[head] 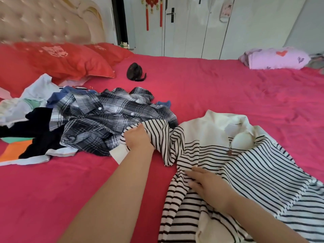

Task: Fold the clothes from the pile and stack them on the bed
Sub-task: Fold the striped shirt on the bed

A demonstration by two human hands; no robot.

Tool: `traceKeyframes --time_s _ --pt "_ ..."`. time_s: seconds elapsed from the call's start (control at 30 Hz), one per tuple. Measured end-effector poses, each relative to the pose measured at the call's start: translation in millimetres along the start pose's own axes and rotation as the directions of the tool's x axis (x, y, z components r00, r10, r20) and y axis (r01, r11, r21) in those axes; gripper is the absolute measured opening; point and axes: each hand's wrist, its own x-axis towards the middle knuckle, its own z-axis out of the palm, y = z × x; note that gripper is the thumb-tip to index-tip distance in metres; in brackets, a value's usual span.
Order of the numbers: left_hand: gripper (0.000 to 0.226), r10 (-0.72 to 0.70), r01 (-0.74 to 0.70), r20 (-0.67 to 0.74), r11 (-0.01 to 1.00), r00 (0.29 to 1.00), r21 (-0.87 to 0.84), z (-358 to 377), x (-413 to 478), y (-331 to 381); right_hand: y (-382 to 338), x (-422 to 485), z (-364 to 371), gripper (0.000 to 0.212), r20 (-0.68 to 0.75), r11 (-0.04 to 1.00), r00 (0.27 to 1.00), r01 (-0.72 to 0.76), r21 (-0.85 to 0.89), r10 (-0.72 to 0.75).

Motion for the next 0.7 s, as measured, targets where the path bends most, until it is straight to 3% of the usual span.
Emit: traceKeyframes --time_s 0.1,0.2,0.3,0.33,0.4,0.43,0.5,0.57,0.7 --pt "0.045 0.029 0.022 -0.265 0.982 0.964 0.188 -15 -3 -3 2 -7 -3 0.044 -0.022 0.999 0.999 0.024 0.031 -0.023" --pt "0.059 -0.058 0.175 -0.43 0.955 0.901 0.239 -35 -1 -11 6 -13 -7 0.04 -0.067 0.998 0.997 0.041 0.05 -0.038" --pt "0.049 -0.108 0.157 -0.324 0.979 0.94 0.129 -41 4 -9 9 -15 -12 0.037 -0.13 0.994 0.991 0.015 0.105 -0.001" --pt "0.048 -0.103 0.148 -0.271 0.977 0.957 0.152 -39 5 -7 10 -15 -13 0.036 -0.146 0.992 0.989 -0.001 0.127 0.02" --pt "0.048 -0.05 0.124 -0.203 0.92 0.978 0.372 -42 4 -7 11 -17 -15 0.035 -0.158 0.989 0.986 -0.021 0.145 0.044" --pt "0.046 -0.025 0.114 -0.235 0.921 0.972 0.372 -43 -1 1 11 -18 -16 0.034 -0.164 0.99 0.986 -0.019 0.139 0.042" --pt "0.04 -0.083 0.098 -0.247 0.994 0.966 0.046 -42 -2 8 12 -19 -21 0.033 -0.184 0.99 0.982 -0.015 0.141 0.041" --pt "0.031 0.098 -0.11 -0.156 0.992 0.983 -0.07 -39 -12 25 11 -20 -27 0.031 -0.22 0.985 0.974 -0.022 0.171 0.06" --pt "0.025 0.463 -0.452 0.026 0.875 0.886 -0.17 -11 -40 85 11 -24 -44 0.029 -0.279 0.963 0.954 -0.035 0.266 0.112"
